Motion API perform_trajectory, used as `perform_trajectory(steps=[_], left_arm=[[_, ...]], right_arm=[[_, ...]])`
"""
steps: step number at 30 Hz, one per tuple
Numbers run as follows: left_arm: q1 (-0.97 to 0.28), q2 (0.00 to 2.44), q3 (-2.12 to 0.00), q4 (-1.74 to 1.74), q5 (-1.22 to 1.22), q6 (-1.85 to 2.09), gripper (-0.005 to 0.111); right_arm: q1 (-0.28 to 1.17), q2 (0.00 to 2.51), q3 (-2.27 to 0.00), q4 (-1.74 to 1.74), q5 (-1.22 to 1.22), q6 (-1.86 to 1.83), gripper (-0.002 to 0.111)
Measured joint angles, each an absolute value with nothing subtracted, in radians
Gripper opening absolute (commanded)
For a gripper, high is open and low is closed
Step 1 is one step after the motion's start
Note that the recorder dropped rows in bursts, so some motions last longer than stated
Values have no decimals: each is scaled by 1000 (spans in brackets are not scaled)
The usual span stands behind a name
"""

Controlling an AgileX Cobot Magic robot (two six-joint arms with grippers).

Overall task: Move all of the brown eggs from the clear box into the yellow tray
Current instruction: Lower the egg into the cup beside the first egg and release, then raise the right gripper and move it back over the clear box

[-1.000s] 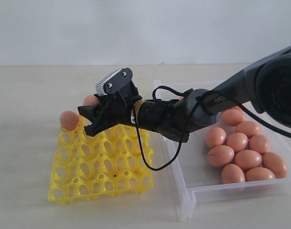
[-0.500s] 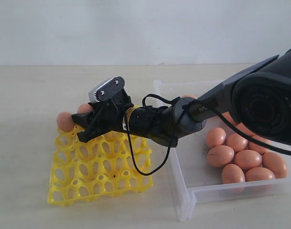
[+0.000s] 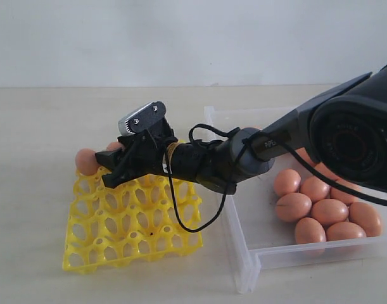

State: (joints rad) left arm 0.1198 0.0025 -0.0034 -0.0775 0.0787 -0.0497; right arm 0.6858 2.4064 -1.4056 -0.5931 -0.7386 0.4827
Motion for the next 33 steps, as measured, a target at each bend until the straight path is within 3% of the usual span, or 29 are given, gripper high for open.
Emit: perform_trajectory(steps=[18, 21, 24, 28, 33], left_arm=[[120, 2, -3, -78, 79, -50, 4], [120, 2, -3, -78, 79, -50, 4], [120, 2, -3, -78, 79, -50, 4], [120, 2, -3, -78, 79, -50, 4], [120, 2, -3, -78, 79, -50, 4]], right_arm=[[687, 2246, -1406, -595, -495, 538, 53], [687, 2206, -1406, -634, -432, 629, 45], [687, 2151, -1406, -723, -377, 724, 30], [693, 2061, -1406, -941, -288, 902, -1], [717, 1911, -1350, -1331, -164, 1241, 0]])
